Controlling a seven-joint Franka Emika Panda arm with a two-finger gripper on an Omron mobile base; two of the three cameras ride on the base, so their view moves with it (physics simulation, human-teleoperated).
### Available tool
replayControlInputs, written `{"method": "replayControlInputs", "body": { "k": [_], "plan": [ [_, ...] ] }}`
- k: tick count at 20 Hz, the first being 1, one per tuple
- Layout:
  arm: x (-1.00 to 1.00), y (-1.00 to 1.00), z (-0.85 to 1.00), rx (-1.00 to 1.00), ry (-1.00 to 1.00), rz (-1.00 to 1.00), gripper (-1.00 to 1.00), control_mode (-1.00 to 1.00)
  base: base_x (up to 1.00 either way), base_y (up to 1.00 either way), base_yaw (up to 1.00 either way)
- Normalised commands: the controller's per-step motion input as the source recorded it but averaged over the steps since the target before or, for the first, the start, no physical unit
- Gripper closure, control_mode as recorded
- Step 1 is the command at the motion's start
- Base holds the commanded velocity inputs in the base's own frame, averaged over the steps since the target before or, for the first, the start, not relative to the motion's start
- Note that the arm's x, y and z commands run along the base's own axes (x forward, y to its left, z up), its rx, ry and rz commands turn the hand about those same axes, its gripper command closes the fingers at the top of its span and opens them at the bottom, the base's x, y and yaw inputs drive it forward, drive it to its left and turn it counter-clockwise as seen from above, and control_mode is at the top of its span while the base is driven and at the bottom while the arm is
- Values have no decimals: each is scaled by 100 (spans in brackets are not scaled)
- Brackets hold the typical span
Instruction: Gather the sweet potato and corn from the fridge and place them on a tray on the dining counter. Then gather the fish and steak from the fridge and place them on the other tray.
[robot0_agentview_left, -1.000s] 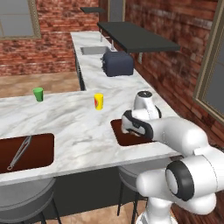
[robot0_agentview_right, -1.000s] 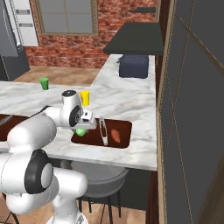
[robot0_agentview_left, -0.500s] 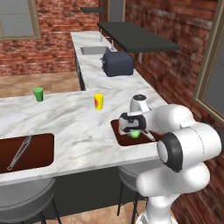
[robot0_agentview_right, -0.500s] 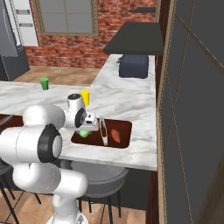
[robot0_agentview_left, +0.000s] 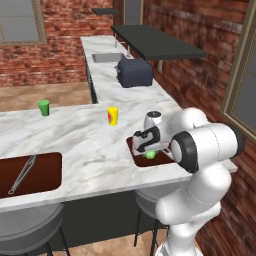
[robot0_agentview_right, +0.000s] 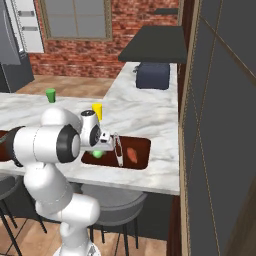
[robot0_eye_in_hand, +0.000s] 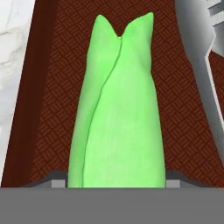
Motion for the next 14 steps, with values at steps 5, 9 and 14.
{"method": "replayControlInputs", "body": {
  "k": [5, 9, 14],
  "plan": [
    [12, 5, -34, -2, 0, 0, -100, -100, 0, 0, 0],
    [-24, 14, -3, -2, -8, 0, -100, -100, 0, 0, 0],
    [-25, 2, 24, 0, -2, 0, -100, -100, 0, 0, 0]
  ]
}}
